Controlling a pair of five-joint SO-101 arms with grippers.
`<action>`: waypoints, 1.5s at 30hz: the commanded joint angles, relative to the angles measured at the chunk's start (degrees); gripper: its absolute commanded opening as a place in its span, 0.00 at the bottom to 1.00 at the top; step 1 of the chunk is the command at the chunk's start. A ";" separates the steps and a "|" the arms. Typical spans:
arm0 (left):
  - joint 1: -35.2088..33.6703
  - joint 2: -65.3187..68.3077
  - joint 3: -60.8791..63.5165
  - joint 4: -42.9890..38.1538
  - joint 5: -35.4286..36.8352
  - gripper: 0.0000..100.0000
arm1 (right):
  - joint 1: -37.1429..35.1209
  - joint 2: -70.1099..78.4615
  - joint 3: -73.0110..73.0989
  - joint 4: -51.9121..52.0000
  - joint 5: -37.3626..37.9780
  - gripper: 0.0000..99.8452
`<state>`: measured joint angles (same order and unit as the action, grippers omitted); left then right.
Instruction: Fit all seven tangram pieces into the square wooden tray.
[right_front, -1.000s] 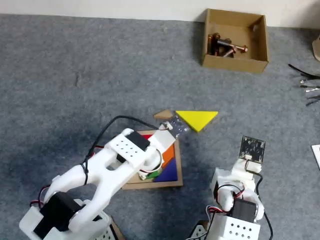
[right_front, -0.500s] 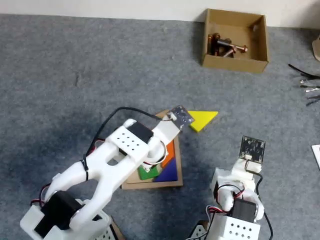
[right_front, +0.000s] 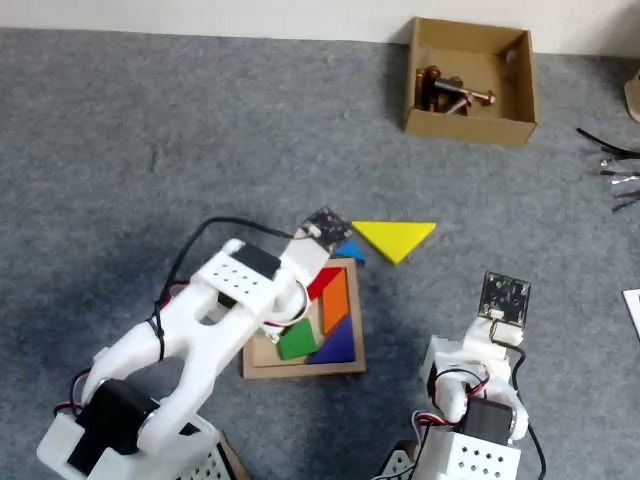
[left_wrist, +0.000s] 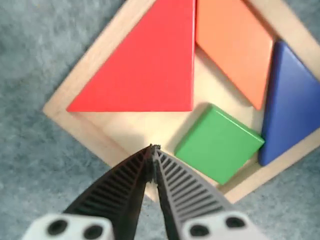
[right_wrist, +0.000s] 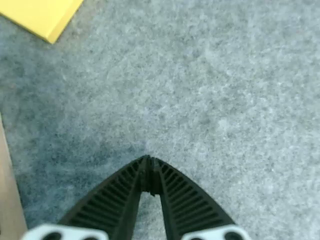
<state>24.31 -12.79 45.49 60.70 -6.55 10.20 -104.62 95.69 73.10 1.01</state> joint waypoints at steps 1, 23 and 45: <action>-0.48 -1.54 1.01 -3.16 0.09 0.01 | 0.57 -0.66 6.55 -1.54 -0.53 0.00; -0.22 -1.63 1.45 -0.62 0.62 0.01 | 0.57 -0.66 6.55 -1.54 -0.53 0.00; 9.98 -2.07 -2.24 3.25 15.56 0.01 | 0.57 -0.66 6.55 -1.54 -0.53 0.00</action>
<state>32.75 -12.79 47.34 61.93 8.66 10.20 -104.62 95.69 73.10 1.01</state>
